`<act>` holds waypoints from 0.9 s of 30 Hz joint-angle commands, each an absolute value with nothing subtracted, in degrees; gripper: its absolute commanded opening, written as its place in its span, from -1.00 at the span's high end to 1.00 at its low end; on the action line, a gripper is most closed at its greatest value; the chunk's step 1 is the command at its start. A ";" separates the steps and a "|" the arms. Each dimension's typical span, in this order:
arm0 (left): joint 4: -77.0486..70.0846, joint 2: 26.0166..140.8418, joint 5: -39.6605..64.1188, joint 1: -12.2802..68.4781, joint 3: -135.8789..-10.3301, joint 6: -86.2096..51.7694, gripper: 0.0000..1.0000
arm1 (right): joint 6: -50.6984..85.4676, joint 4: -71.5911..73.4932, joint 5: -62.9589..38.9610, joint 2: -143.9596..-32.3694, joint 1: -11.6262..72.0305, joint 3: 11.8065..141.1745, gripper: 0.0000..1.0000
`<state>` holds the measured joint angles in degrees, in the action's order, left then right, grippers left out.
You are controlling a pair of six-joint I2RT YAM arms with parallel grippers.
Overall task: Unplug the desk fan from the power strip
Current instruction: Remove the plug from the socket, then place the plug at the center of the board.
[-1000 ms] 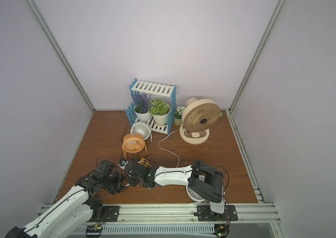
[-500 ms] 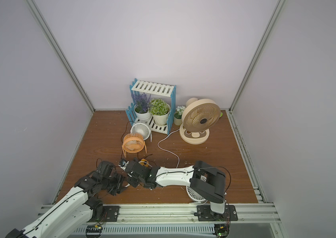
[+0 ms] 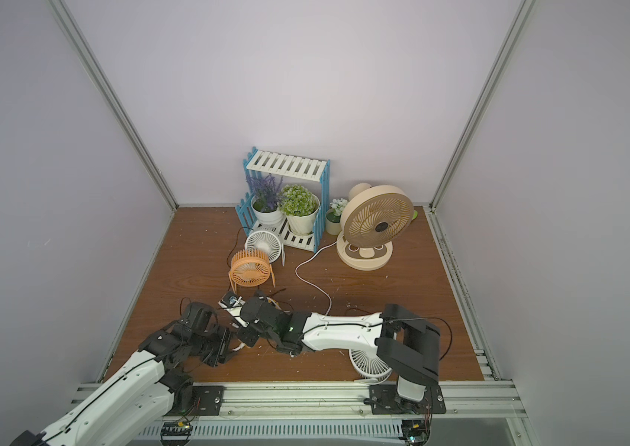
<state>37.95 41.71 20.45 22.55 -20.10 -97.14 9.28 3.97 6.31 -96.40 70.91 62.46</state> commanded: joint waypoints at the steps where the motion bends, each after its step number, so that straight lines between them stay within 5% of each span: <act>1: 47.96 40.83 13.32 23.20 -24.09 -95.38 0.10 | 8.79 2.65 9.55 -89.05 71.20 61.04 1.00; 6: 48.27 40.63 2.86 23.20 -31.26 -87.50 0.03 | 13.24 -9.09 23.47 -78.24 70.94 59.62 1.00; 10: 47.11 41.80 -6.77 23.20 -39.80 -70.39 -0.25 | 18.58 -18.81 36.77 -69.84 69.23 58.79 1.00; 18: 24.60 45.24 -4.06 22.90 -42.22 -43.78 -0.54 | 34.84 -32.36 33.48 -63.57 53.99 59.63 1.00; 27: 17.49 50.76 0.69 22.77 -43.13 -35.35 -0.98 | 19.50 -33.83 33.30 -69.25 42.58 73.91 1.00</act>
